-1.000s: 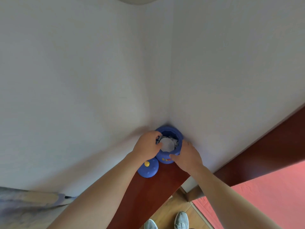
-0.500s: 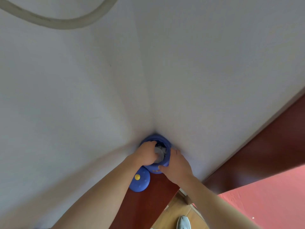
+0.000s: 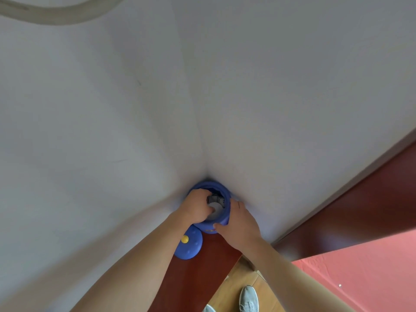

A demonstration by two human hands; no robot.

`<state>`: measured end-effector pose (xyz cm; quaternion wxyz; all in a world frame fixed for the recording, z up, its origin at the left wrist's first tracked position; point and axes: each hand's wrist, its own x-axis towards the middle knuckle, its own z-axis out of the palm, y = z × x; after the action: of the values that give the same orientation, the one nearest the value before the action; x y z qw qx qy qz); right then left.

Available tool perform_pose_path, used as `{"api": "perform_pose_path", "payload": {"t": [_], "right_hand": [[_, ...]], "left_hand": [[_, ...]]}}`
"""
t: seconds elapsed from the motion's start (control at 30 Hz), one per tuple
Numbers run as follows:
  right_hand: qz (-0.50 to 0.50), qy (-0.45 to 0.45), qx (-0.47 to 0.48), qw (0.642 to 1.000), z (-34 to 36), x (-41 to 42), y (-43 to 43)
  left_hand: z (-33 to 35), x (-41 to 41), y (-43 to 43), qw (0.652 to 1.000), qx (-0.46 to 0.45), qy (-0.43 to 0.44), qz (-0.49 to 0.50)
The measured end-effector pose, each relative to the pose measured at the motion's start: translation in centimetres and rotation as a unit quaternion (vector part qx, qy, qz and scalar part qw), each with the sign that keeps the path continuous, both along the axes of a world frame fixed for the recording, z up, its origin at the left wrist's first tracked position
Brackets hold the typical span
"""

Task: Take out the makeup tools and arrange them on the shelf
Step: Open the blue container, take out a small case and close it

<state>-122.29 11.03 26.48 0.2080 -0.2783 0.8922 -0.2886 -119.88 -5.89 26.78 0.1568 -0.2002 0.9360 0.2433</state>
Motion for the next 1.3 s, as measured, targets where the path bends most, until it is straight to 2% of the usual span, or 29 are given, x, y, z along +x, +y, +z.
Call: {"api": "perform_pose_path", "payload": {"t": [0.17,0.73,1.0,1.3], "right_hand": [[-0.002,-0.002,0.002,1.000,0.0,0.1,0.1],[-0.014,-0.013,-0.007,1.000,-0.2,0.2,0.1],[-0.012,-0.016,-0.005,1.000,0.0,0.2,0.2],[-0.002,-0.005,0.004,1.000,0.1,0.1,0.1]], "left_hand": [[0.3,0.3,0.5,1.000,0.002,-0.024,0.003],[0.4,1.2,1.3,0.999,0.012,0.021,0.035],[1.0,2.5,1.2,0.989,0.043,0.115,0.088],[4.1,6.4,-1.0,0.954,0.062,0.242,0.167]]}}
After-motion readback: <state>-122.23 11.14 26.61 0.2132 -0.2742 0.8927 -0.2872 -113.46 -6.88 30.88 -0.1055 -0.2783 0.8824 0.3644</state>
